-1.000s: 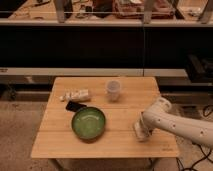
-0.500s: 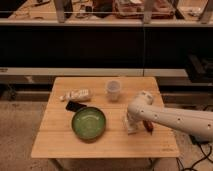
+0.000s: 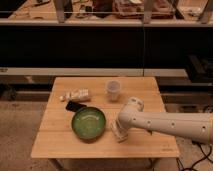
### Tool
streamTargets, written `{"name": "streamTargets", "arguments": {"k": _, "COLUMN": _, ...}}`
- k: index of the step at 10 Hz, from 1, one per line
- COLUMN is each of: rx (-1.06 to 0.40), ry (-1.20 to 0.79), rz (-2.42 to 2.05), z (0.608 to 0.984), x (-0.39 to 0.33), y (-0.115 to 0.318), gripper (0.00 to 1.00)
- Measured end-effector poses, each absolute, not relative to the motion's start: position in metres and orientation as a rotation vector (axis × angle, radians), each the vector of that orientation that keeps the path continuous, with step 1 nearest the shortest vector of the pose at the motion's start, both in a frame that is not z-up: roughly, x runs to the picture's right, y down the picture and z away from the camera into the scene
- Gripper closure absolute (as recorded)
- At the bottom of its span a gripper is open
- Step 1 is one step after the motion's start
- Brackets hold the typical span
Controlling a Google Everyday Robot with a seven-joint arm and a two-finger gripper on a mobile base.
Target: Wipe the white sponge on the table
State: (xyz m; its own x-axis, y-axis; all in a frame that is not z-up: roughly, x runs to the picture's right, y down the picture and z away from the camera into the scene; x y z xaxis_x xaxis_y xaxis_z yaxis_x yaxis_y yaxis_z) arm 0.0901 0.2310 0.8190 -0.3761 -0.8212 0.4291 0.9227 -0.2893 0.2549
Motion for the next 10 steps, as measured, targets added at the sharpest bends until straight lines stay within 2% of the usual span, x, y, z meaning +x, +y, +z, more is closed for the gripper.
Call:
{"name": "streamTargets", "arguments": {"k": 1, "rx": -0.242, "ry": -0.588, "rz": -1.912, "z": 0.805, "x": 0.091, "y": 0.249, "gripper": 0.91}}
{"name": "streamTargets", "arguments": {"k": 5, "rx": -0.287, "ry": -0.580, "rz": -1.916, "z": 0.784, "x": 0.140, "y": 0.276, "gripper": 0.91}}
{"name": "streamTargets", "arguments": {"k": 7, "rx": -0.337, "ry": -0.516, "rz": -1.880, "z": 0.787, "x": 0.182, "y": 0.268, "gripper": 0.91}}
{"name": "streamTargets", "arguments": {"k": 10, "rx": -0.404, "ry": -0.398, "rz": -1.770, "z": 0.805, "x": 0.230, "y": 0.232, "gripper": 0.91}}
